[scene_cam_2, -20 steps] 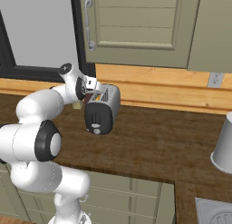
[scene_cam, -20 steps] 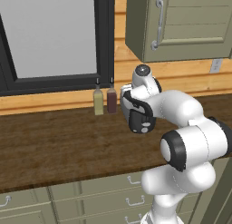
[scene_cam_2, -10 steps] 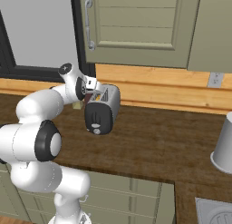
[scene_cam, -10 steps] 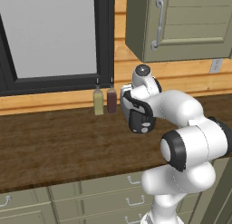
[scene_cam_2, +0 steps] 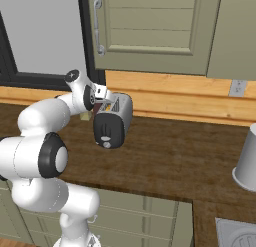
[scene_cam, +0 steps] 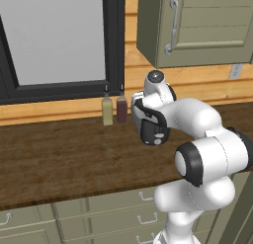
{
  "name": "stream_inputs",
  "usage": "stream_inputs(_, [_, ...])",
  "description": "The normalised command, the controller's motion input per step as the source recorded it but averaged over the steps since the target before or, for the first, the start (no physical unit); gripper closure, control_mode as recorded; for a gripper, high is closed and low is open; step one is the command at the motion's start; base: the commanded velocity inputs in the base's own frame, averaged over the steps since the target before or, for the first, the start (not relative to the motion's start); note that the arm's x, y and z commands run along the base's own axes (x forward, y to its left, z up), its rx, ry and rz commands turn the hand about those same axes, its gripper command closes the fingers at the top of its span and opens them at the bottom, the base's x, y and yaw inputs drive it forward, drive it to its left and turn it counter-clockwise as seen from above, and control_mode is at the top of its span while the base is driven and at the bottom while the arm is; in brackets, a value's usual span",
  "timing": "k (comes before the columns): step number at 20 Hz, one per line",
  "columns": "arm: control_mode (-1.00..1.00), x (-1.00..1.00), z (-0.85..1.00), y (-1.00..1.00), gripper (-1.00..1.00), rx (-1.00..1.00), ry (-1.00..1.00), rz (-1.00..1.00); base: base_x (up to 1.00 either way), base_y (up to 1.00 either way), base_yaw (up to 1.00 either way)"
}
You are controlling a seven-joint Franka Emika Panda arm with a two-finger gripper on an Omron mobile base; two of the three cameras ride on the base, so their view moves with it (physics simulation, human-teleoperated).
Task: Start the toaster. Once the lever pops up, take the bread to the plate on the dining counter.
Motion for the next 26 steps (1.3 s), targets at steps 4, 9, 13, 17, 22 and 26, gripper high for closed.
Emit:
stream_inputs(4, [-1.00, 0.00, 0.00, 0.00, -1.00, 0.00, 0.00, 0.00, 0.00, 0.00, 0.00])
stream_inputs(9, [-1.00, 0.00, 0.00, 0.00, -1.00, 0.00, 0.00, 0.00, 0.00, 0.00, 0.00])
stream_inputs(13, [-1.00, 0.00, 0.00, 0.00, -1.00, 0.00, 0.00, 0.00, 0.00, 0.00, 0.00])
stream_inputs(17, [-1.00, 0.00, 0.00, 0.00, -1.00, 0.00, 0.00, 0.00, 0.00, 0.00, 0.00])
stream_inputs(22, [-1.00, 0.00, 0.00, 0.00, -1.00, 0.00, 0.00, 0.00, 0.00, 0.00, 0.00])
stream_inputs(26, [-1.00, 0.00, 0.00, 0.00, -1.00, 0.00, 0.00, 0.00, 0.00, 0.00, 0.00])
